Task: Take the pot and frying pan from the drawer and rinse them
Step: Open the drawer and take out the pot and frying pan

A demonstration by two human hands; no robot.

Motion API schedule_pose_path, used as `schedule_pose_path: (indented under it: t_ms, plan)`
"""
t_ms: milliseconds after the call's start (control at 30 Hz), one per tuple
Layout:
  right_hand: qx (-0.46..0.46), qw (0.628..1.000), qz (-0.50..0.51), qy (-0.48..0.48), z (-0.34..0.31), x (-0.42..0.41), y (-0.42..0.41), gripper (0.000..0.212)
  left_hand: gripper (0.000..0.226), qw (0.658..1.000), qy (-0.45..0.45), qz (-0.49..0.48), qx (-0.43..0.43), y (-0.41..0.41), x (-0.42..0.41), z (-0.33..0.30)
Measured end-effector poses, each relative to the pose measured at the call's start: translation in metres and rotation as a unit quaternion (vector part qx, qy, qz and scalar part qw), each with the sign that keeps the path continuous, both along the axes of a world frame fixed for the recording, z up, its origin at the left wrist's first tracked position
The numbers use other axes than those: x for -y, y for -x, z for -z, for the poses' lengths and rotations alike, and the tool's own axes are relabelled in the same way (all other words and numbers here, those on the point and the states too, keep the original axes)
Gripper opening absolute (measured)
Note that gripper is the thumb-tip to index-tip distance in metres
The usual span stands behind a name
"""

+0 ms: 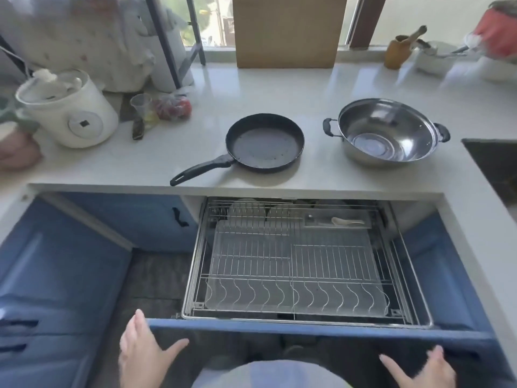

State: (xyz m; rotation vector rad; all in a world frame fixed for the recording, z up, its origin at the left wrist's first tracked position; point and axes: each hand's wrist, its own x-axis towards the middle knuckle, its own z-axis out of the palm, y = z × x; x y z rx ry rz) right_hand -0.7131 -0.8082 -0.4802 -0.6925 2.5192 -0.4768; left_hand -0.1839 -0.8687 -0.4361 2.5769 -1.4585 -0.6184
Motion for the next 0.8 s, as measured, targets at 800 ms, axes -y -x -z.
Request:
schedule_pose_path:
  t_ms: [800]
  plan:
    - [-0.041, 0.998, 0.016, -0.034, -0.033, 0.044, -0.084, 0.119, 0.13, 0.985, -0.079, -0.148, -0.051, 0.057, 0.034, 0.028]
